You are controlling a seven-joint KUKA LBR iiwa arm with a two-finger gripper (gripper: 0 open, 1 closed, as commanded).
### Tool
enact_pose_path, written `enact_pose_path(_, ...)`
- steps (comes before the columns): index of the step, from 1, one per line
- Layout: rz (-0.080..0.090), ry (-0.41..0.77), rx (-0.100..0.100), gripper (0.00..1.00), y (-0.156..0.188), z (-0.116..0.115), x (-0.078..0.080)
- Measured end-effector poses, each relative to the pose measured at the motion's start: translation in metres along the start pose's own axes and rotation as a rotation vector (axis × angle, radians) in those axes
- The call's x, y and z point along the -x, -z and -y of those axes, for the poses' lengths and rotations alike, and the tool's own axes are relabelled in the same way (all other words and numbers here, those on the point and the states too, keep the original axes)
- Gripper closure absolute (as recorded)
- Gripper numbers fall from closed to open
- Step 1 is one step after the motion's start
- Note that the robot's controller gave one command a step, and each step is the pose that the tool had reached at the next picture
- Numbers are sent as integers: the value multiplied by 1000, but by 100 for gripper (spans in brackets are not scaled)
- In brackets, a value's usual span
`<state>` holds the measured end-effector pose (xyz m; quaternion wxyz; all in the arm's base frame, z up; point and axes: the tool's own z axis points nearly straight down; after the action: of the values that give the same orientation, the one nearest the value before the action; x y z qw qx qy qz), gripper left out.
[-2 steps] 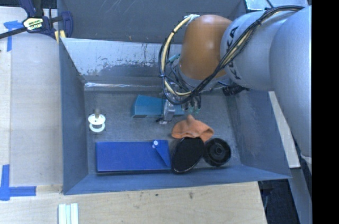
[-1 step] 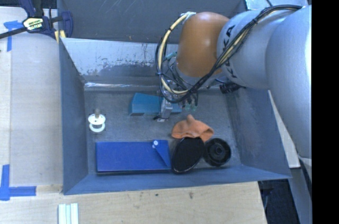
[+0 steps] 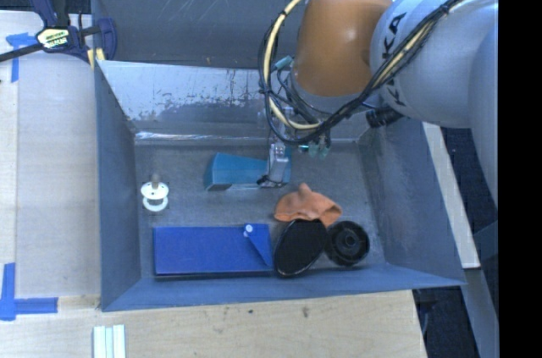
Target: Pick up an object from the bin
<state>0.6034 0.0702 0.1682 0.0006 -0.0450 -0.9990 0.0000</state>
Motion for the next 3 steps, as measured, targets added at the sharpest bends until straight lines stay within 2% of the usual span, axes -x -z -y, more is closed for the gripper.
enact_pose_path(1, 2, 8, 0, 0, 60, -5, -3)
enact_pose_path(2, 19, 89, 3, 0, 48, 0, -19)
enact_pose_path(3, 4, 33, 0, 0, -3, -16, -36)
